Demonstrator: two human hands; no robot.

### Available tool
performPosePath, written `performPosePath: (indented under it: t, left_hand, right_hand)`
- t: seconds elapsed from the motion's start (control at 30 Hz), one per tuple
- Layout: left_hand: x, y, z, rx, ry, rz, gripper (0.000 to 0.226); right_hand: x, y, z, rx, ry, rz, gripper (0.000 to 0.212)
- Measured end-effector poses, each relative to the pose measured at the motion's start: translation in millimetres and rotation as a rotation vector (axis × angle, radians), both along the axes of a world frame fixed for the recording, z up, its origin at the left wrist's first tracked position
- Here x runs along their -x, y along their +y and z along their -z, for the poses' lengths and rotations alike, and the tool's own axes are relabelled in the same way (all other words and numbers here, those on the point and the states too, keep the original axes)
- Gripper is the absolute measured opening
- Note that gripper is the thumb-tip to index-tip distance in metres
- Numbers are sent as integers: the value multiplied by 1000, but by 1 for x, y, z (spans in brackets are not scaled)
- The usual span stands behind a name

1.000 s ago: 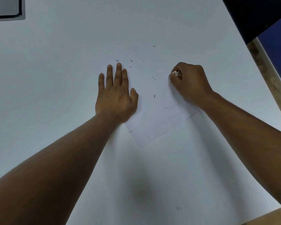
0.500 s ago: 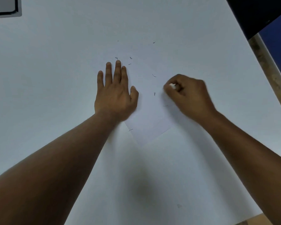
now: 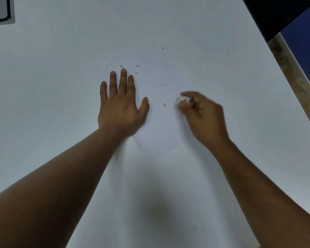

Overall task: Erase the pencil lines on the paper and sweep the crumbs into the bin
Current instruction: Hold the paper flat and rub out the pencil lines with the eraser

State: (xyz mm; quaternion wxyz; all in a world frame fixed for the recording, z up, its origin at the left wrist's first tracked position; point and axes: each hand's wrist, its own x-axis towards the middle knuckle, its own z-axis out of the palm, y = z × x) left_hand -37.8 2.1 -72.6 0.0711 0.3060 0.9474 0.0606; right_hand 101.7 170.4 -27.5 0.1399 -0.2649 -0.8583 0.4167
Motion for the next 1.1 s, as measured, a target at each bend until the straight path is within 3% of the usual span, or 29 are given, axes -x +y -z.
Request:
performPosePath:
  t: [0.1,0.2,0.27,0.33,0.43,0.63,0.8,0.97,1.1]
  left_hand:
    - [0,1,1,-8,5,3,83]
    - [1,0,1,-9,9,3,82]
    - [1,0,1,-2,12,1,82]
    - [1,0,1,-1,9,1,82]
    - [1,0,0,-8,6,3,81]
    - [1,-1,2,-24,6,1,82]
    - [1,0,1,-16,9,7,83]
    - [1,0,1,0,10,19,82]
    - [1,0,0,6,-3,28,83]
  right_hand:
    - [13,20,-11,261,118,126,17]
    - [14,10,-13,652,-48,-22,15]
    - [15,3,-7,676,-92,-117,15]
    - [24,5,-6,659,96,-2,13]
    - [35,23,-17,585,283,155,13]
    - [4,13,-11,490,47,87,15]
    - [-28,-21,9,8,-103,-87,6]
    - [-11,-33,16,-277,-78,-217,15]
    - [-11,-17,16,-368,-70,-219,16]
